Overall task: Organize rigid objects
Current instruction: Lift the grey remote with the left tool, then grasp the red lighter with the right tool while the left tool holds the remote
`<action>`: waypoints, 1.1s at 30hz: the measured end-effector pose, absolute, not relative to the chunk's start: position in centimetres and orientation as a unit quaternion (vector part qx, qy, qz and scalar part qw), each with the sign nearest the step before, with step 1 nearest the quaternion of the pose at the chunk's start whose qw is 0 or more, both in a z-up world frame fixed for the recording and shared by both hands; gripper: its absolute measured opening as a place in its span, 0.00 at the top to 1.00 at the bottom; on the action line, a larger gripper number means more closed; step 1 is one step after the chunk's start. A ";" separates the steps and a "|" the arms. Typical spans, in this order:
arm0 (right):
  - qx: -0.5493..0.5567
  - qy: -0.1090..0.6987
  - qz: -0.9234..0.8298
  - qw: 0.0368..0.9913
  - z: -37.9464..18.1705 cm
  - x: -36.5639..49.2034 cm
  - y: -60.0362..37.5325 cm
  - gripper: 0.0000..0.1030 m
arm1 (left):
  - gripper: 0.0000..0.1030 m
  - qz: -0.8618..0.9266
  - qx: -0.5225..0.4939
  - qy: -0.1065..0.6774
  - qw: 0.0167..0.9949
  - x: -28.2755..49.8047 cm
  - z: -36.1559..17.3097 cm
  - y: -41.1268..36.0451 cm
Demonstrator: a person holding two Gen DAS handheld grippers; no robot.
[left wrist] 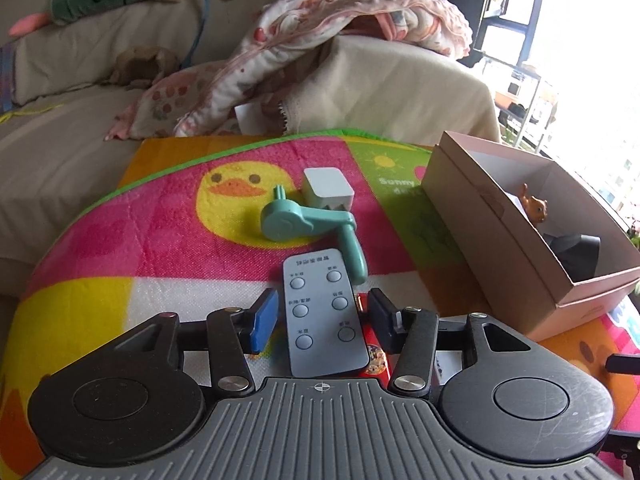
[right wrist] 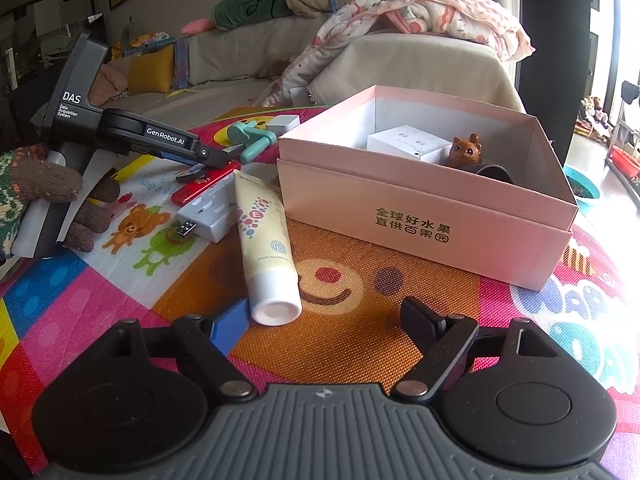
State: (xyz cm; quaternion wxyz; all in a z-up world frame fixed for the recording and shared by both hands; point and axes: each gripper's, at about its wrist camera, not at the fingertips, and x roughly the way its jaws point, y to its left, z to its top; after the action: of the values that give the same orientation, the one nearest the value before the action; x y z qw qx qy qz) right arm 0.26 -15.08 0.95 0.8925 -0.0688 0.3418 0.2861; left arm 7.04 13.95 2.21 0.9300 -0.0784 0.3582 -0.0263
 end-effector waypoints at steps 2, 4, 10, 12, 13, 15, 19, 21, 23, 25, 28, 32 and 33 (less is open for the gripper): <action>-0.068 0.341 0.286 0.893 1.0 0.3 -15.1 0.20 | 0.51 -0.034 -0.094 0.357 0.929 7.4 2.0 14.1; -0.069 0.342 0.286 0.893 1.0 0.2 -15.1 0.20 | 0.56 -0.041 -0.102 0.353 0.929 7.5 1.8 14.2; -0.080 0.339 0.279 0.895 1.2 0.1 -14.8 0.20 | 0.57 -0.065 -0.123 0.346 0.928 4.7 1.9 14.9; -0.085 0.330 0.279 0.898 1.6 -0.1 -14.6 0.20 | 0.57 -0.061 -0.104 0.347 0.930 2.7 2.1 14.9; -0.085 0.325 0.282 0.899 2.0 -0.1 -14.4 0.20 | 0.57 -0.056 -0.092 0.351 0.930 1.7 2.2 14.9; -0.085 0.315 0.293 0.899 3.0 -0.3 -13.7 0.20 | 0.57 -0.042 -0.065 0.359 0.930 -0.2 2.5 14.8; -0.080 0.300 0.330 0.891 4.8 -0.6 -11.1 0.20 | 0.58 -0.003 -0.026 0.368 0.929 -2.9 2.5 15.1; -0.077 0.290 0.352 0.886 5.5 -0.9 -8.8 0.24 | 0.58 0.004 -0.037 0.367 0.929 -3.9 2.4 15.7; -0.099 0.280 0.359 0.885 6.1 -0.8 -5.9 0.42 | 0.58 0.003 -0.055 0.362 0.930 -4.5 2.4 16.3; -0.110 0.284 0.365 0.880 6.5 0.2 -3.1 0.49 | 0.58 0.000 -0.060 0.356 0.932 -4.9 2.3 16.4; -0.104 0.324 0.363 0.867 6.3 3.6 0.5 0.53 | 0.57 0.002 -0.053 0.345 0.937 -5.3 2.0 16.0; -0.114 0.380 0.330 0.857 4.2 8.0 4.2 0.59 | 0.57 0.010 -0.038 0.343 0.938 -5.4 1.9 15.3; -0.122 0.390 0.320 0.855 3.6 8.6 4.8 0.60 | 0.57 0.009 -0.037 0.344 0.938 -5.4 1.9 15.2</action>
State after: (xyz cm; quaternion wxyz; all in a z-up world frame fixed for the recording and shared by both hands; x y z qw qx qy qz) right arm 8.55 4.76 3.59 0.8548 -0.1217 0.3897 0.3205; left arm -5.37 15.23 1.87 0.9382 -0.0374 0.3440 0.0093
